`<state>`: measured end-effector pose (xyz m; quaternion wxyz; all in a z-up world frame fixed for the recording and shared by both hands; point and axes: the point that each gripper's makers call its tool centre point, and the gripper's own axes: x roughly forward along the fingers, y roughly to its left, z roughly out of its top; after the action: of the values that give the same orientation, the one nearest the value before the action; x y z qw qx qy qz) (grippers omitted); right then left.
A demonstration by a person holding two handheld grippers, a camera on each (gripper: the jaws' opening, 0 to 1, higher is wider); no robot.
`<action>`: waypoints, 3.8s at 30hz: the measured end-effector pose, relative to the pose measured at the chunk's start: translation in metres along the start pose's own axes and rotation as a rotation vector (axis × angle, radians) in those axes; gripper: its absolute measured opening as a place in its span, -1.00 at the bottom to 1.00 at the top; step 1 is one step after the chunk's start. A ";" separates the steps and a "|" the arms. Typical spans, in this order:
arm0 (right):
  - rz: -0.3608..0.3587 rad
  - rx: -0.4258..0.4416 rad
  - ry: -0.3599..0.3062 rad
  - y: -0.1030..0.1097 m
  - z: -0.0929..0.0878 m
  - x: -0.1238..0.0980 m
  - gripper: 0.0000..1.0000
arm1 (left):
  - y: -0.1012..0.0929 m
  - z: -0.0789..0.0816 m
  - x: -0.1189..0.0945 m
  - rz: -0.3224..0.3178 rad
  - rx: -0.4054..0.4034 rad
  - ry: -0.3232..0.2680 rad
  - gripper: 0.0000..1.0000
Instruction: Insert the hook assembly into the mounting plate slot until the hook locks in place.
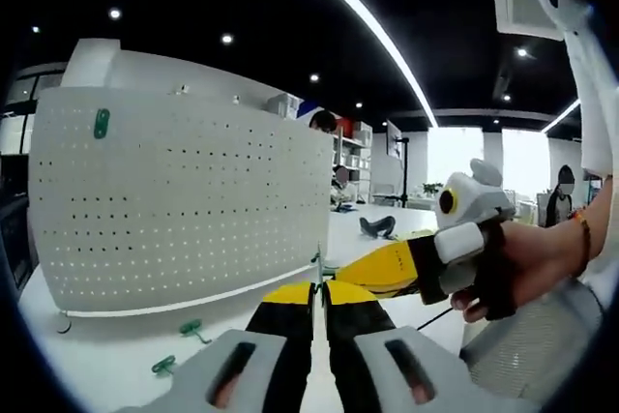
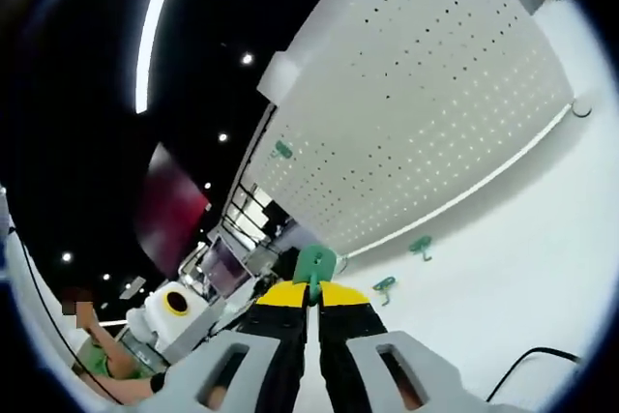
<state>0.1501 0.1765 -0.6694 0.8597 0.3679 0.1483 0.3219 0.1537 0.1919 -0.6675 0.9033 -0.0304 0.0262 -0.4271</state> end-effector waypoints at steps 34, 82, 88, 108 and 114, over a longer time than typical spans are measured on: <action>0.001 -0.069 0.091 0.026 -0.003 0.005 -0.97 | 0.001 0.010 -0.020 0.071 -0.017 -0.014 -0.88; -0.138 -0.474 -0.018 0.060 0.036 0.067 -0.97 | 0.041 0.025 -0.119 0.118 0.016 0.039 -0.25; -0.158 -0.514 -0.030 0.064 0.040 0.080 -0.97 | 0.051 0.025 -0.131 0.125 0.014 0.053 -0.16; -0.200 -0.665 -0.073 0.074 0.069 0.124 -0.98 | 0.073 0.036 -0.144 0.121 0.014 0.009 -0.06; -0.231 -0.684 -0.101 0.072 0.083 0.134 -0.98 | 0.074 0.036 -0.145 0.118 0.010 0.006 -0.03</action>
<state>0.2593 0.2582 -0.5622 0.9699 0.0554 0.0297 0.2351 0.1212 0.3520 -0.6342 0.9269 -0.0232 0.0286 -0.3734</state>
